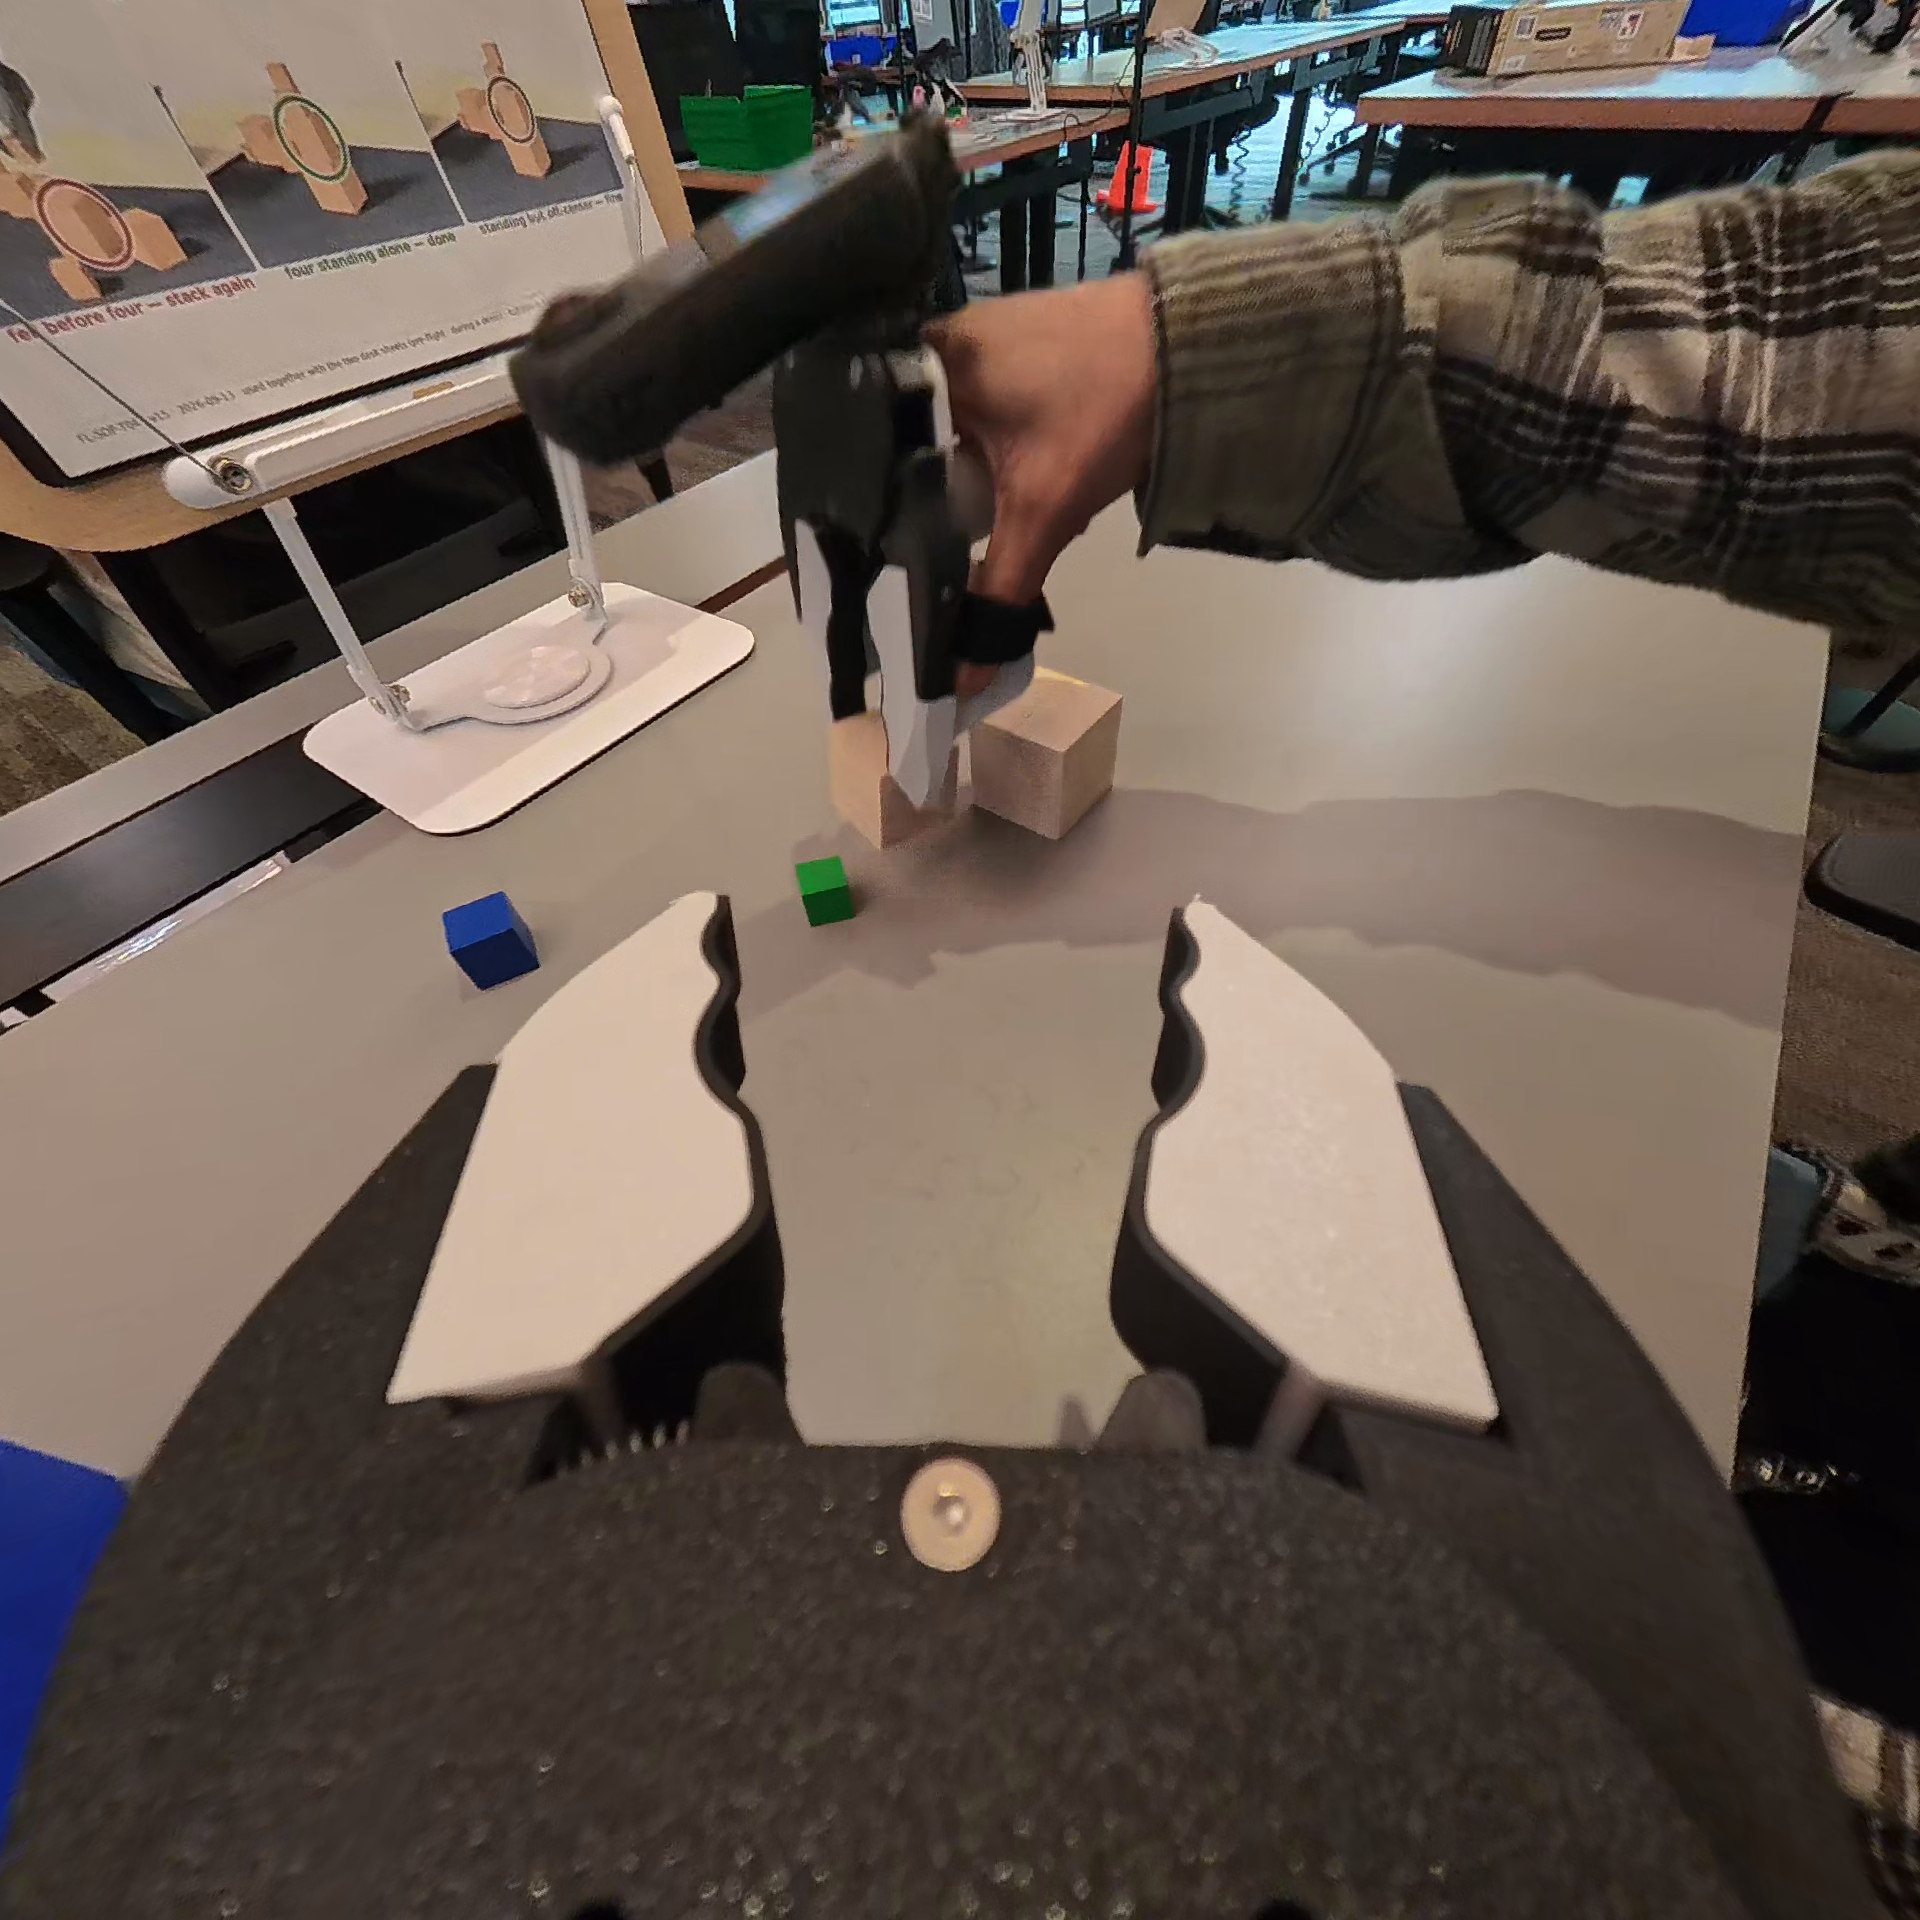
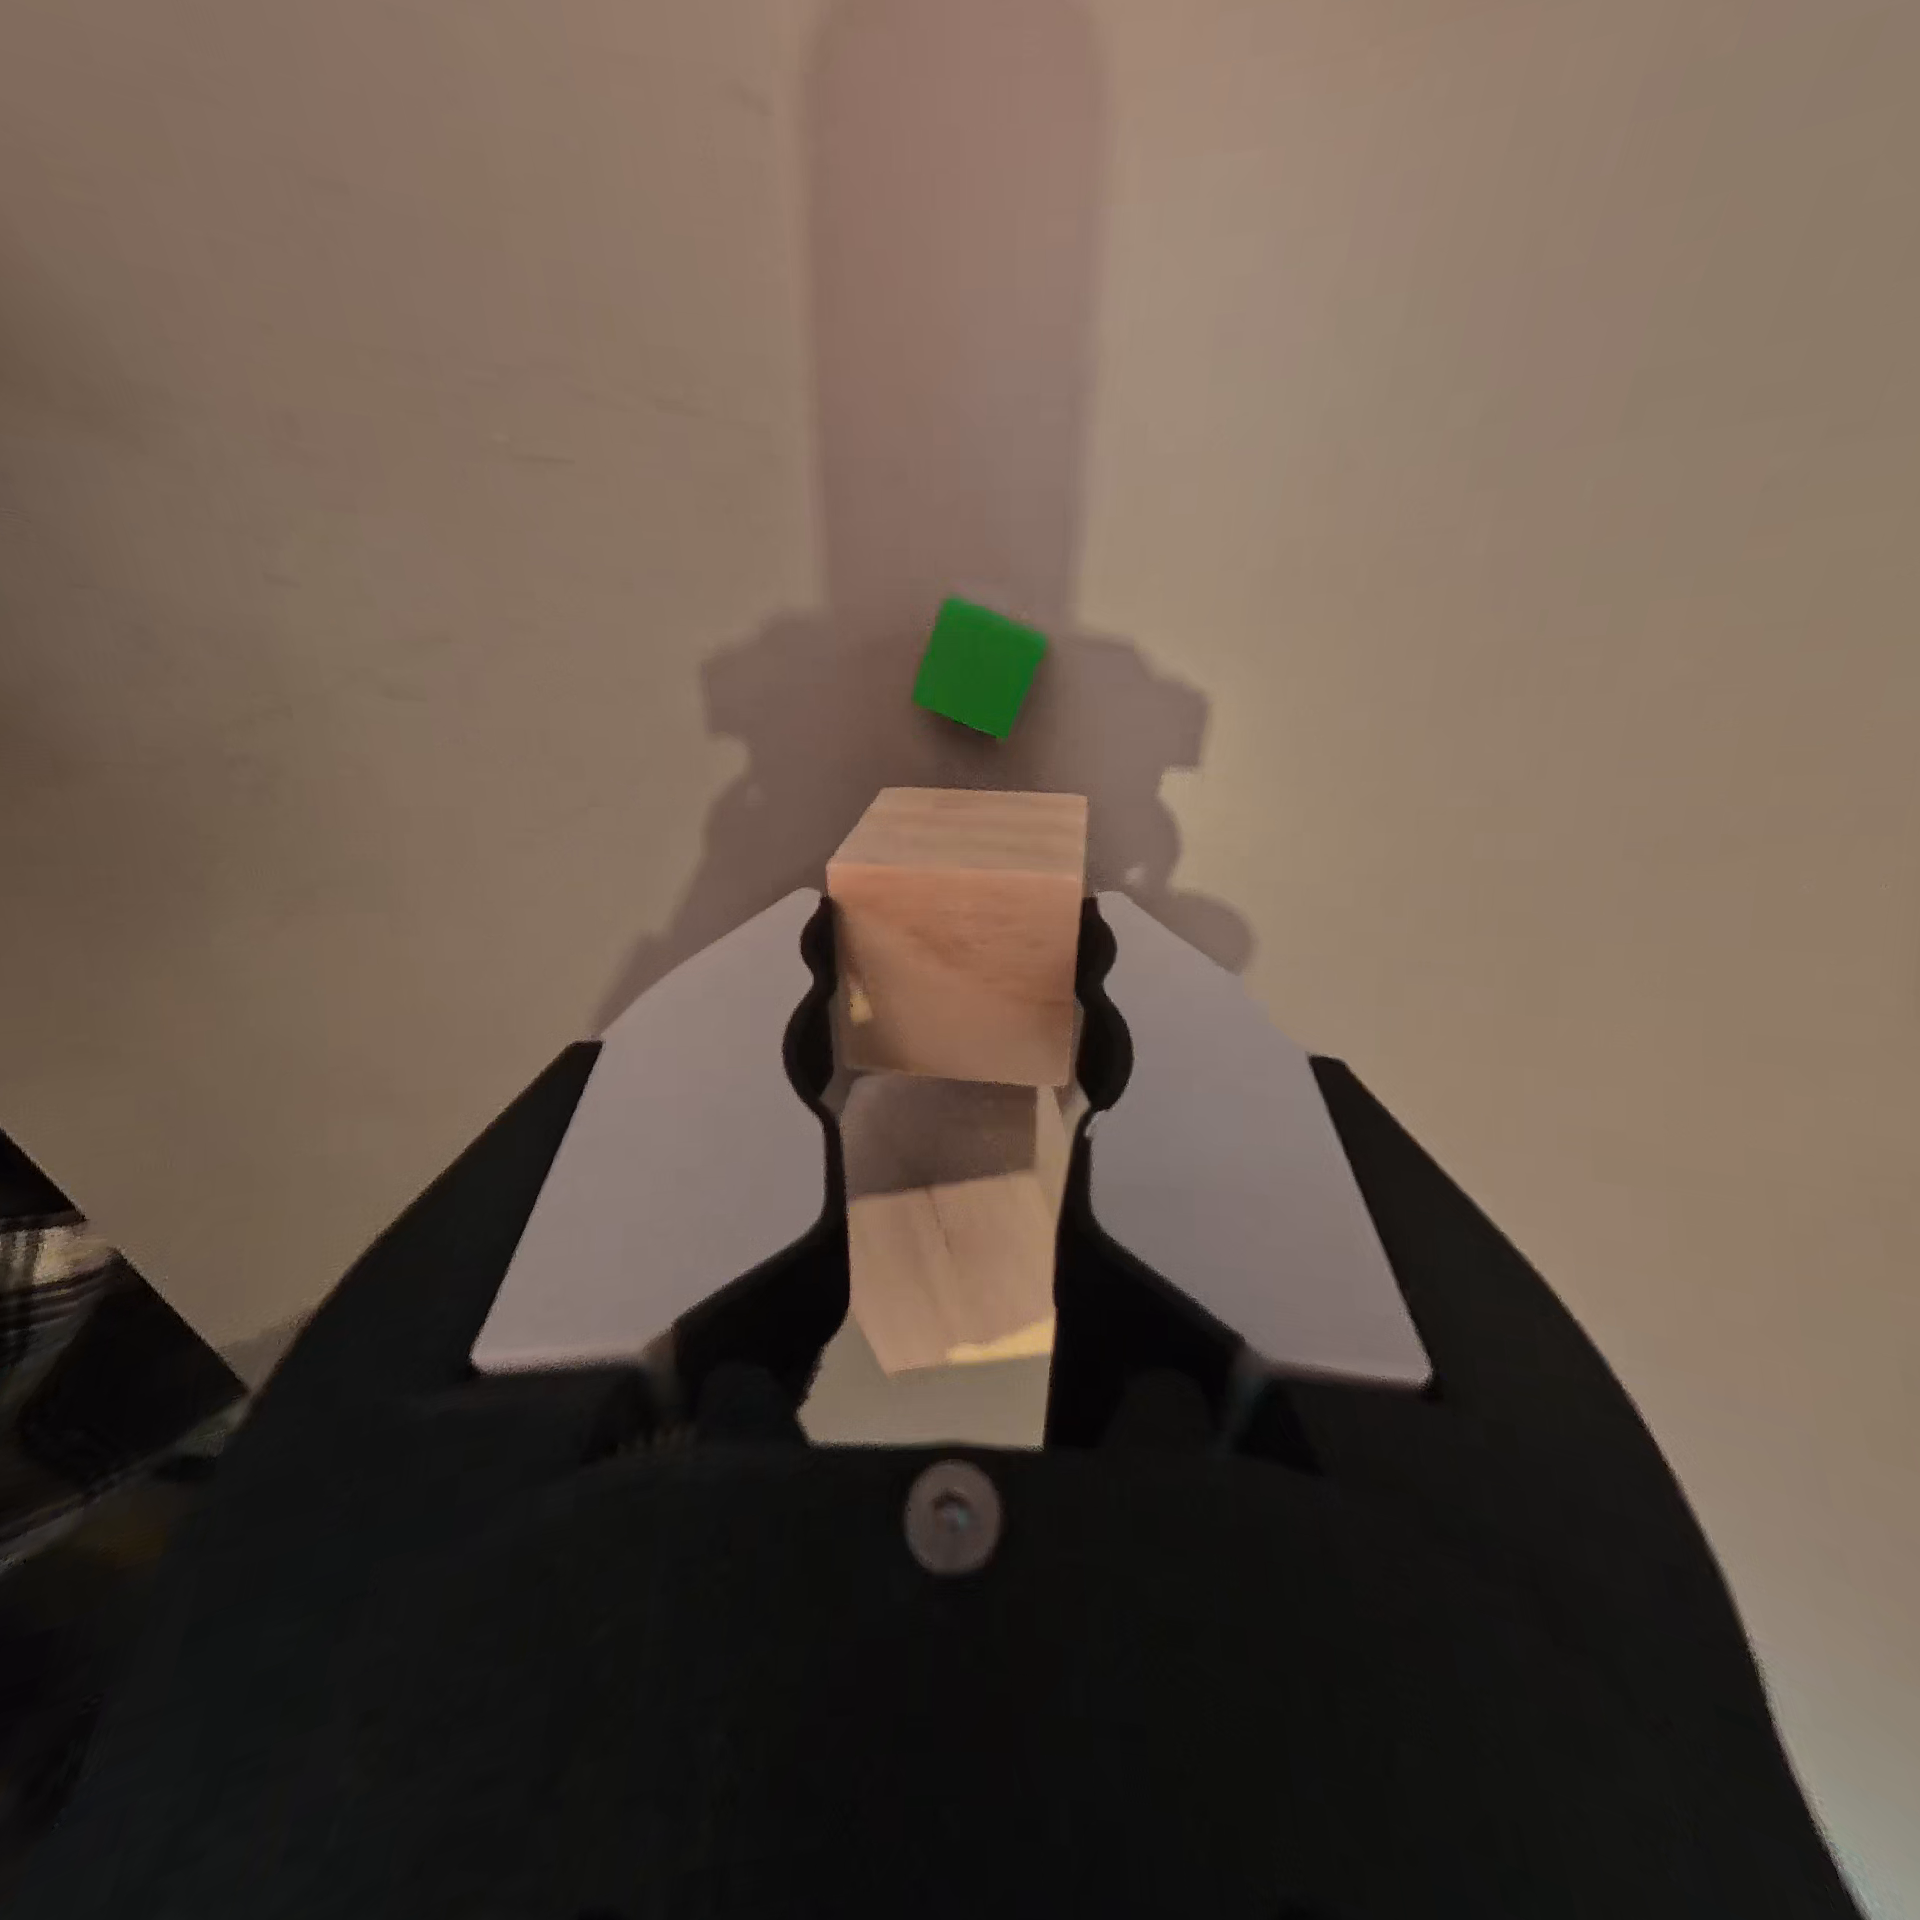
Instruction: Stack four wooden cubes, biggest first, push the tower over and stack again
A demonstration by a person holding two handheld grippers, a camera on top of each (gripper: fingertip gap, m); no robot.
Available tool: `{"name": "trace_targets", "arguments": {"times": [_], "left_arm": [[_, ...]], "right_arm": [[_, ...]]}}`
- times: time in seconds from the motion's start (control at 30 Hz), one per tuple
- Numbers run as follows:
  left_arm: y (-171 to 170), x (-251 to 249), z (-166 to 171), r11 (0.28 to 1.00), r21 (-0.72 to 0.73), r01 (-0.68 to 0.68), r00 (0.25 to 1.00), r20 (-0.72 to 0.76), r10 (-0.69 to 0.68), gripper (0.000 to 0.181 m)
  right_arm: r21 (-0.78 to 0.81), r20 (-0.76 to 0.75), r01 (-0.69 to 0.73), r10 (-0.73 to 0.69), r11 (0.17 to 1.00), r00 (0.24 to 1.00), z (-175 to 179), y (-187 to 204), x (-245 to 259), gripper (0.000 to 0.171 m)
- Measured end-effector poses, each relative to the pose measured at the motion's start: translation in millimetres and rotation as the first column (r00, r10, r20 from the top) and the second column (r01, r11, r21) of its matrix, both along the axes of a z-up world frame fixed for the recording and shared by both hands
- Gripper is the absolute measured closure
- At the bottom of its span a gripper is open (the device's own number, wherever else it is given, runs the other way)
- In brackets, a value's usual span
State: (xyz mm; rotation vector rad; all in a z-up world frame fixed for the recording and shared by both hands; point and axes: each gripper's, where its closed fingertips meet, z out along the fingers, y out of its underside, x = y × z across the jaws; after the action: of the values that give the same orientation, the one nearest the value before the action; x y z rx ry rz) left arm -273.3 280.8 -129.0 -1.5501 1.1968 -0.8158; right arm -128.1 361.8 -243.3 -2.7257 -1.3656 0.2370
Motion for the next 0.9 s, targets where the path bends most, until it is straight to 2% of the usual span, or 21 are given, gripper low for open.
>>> {"name": "trace_targets", "arguments": {"times": [0.13,0.27,0.47,0.9], "left_arm": [[0,1,-1,1.0,-0.005,0.003,1.0,0.0,-0.003,0.104],[0,4,-5,1.0,-0.01,0.011,1.0,-0.01,-0.011,0.104],[-1,9,-10,1.0,-0.018,0.018,0.999,-0.026,-0.019,0.104],[-2,14,-18,0.999,-0.016,0.028,0.998,-0.061,-0.029,0.104]], "right_arm": [[0.075,0.017,-0.082,0.081,0.994,0.997,35,-3,18,0.127],[0.057,0.028,-0.17,0.169,0.984,0.985,55,-26,42,0.127],[0.022,0.038,-0.263,0.262,0.965,0.964,42,-53,59,0.127],[-0.023,0.068,-0.288,0.289,0.957,0.955,26,-53,63,0.127]]}}
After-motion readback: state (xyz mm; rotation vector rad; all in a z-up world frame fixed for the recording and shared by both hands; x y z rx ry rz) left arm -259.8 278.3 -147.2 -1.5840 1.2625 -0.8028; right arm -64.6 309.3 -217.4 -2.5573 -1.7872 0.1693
